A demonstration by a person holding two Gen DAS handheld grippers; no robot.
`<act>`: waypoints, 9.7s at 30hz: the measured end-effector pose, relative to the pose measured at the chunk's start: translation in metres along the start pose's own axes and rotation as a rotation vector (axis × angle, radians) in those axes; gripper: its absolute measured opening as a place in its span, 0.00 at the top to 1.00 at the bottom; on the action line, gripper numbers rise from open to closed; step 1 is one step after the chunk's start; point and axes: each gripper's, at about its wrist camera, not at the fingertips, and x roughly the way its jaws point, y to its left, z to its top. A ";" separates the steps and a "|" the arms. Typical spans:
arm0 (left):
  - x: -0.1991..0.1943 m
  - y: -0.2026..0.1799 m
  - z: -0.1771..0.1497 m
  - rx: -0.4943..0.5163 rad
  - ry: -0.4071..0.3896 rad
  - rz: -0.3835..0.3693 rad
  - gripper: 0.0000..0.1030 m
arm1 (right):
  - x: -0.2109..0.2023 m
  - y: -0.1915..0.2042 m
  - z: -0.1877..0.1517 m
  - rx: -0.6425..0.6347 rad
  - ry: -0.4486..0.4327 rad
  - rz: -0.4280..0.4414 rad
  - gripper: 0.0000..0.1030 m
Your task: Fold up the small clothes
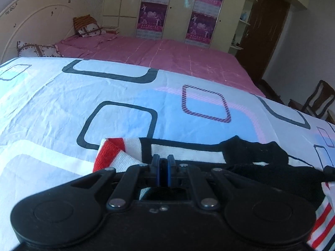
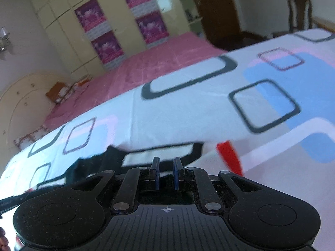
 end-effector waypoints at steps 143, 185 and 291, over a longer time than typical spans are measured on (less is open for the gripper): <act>-0.086 -0.010 -0.103 0.279 0.028 0.038 0.28 | -0.071 0.033 -0.147 -0.486 0.044 -0.086 0.57; -0.117 0.055 -0.133 -0.263 0.187 -0.251 0.22 | -0.078 0.104 -0.176 -0.472 0.114 0.068 0.57; -0.156 -0.163 -0.160 0.359 -0.100 -0.372 0.36 | -0.064 -0.036 -0.047 -0.057 0.200 0.204 0.52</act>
